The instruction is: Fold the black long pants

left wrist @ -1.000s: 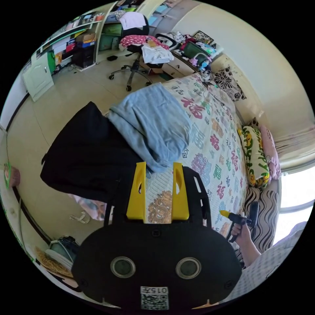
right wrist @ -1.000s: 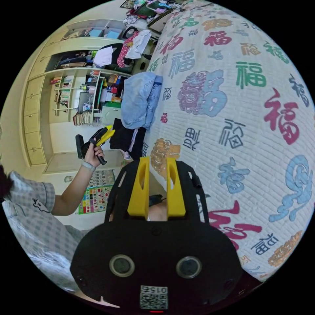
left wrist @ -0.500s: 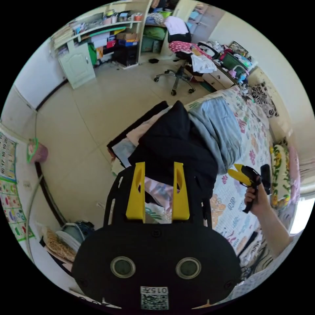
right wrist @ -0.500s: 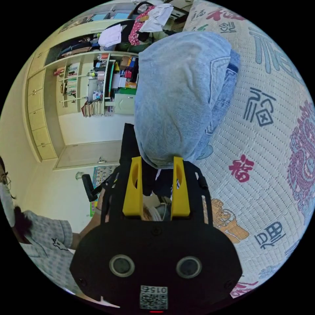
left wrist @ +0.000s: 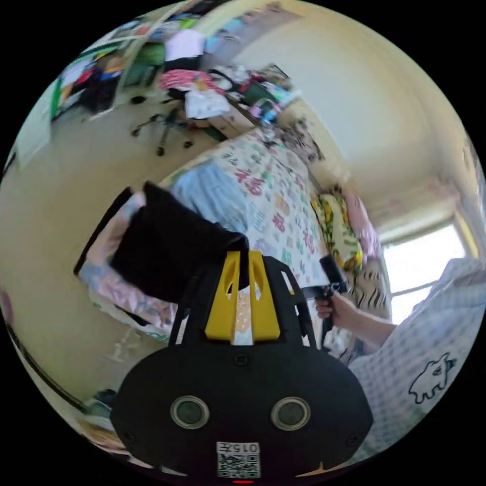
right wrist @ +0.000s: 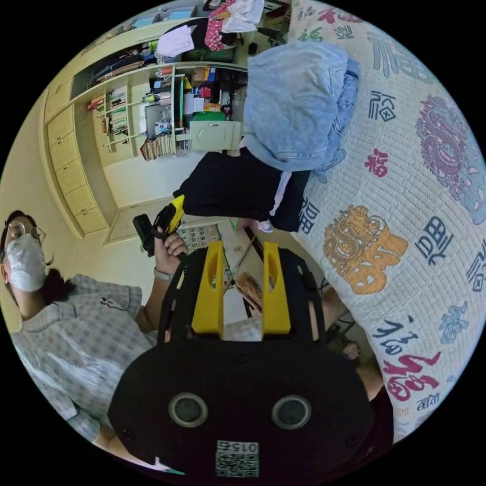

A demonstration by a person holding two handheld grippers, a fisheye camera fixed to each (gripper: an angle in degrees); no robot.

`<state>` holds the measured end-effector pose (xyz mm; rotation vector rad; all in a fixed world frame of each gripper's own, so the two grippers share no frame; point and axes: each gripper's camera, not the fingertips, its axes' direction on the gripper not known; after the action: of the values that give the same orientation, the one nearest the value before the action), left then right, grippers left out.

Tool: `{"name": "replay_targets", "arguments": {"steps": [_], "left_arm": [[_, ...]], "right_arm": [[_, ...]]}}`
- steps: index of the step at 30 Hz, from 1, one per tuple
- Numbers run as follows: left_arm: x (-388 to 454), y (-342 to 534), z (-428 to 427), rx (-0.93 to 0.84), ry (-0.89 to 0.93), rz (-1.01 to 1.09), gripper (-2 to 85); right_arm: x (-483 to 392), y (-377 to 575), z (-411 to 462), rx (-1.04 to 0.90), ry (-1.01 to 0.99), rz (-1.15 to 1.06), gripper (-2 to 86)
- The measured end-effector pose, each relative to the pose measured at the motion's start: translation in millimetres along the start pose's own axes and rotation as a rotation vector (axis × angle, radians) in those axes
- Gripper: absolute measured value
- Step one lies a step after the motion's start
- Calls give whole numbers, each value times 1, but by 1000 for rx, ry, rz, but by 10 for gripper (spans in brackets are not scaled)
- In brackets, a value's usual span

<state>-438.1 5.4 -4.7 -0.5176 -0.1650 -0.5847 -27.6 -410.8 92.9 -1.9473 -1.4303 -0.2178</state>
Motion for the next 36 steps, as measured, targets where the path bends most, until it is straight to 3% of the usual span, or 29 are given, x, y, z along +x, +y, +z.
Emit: {"name": "replay_targets", "arguments": {"steps": [4, 9, 15, 18, 21, 24, 29, 33, 36], "left_arm": [[63, -21, -39, -11, 22, 314, 0], [99, -56, -115, 83, 406, 445, -1], [137, -85, -157, 22, 639, 596, 0], [159, -88, -166, -19, 773, 639, 0], [178, -92, -170, -48, 842, 642, 1], [194, -102, -180, -80, 863, 680, 3], [213, -123, -191, -130, 769, 802, 14], [213, -140, -184, -211, 678, 741, 41], [207, -138, -191, -267, 739, 735, 91]], "right_arm": [[-111, 43, -1, 21, 386, -248, 170], [-212, 90, 19, 111, 579, -469, 185], [-276, 169, 25, 397, 808, -396, 164], [-294, 219, 18, 555, 880, -308, 111], [-303, 274, 11, 687, 854, -246, 43], [-309, 330, 9, 800, 818, -199, 29], [-325, 408, 12, 949, 770, -161, 15], [-334, 457, 7, 1058, 525, -232, 10], [-335, 492, -3, 1187, 295, -320, 9]]}}
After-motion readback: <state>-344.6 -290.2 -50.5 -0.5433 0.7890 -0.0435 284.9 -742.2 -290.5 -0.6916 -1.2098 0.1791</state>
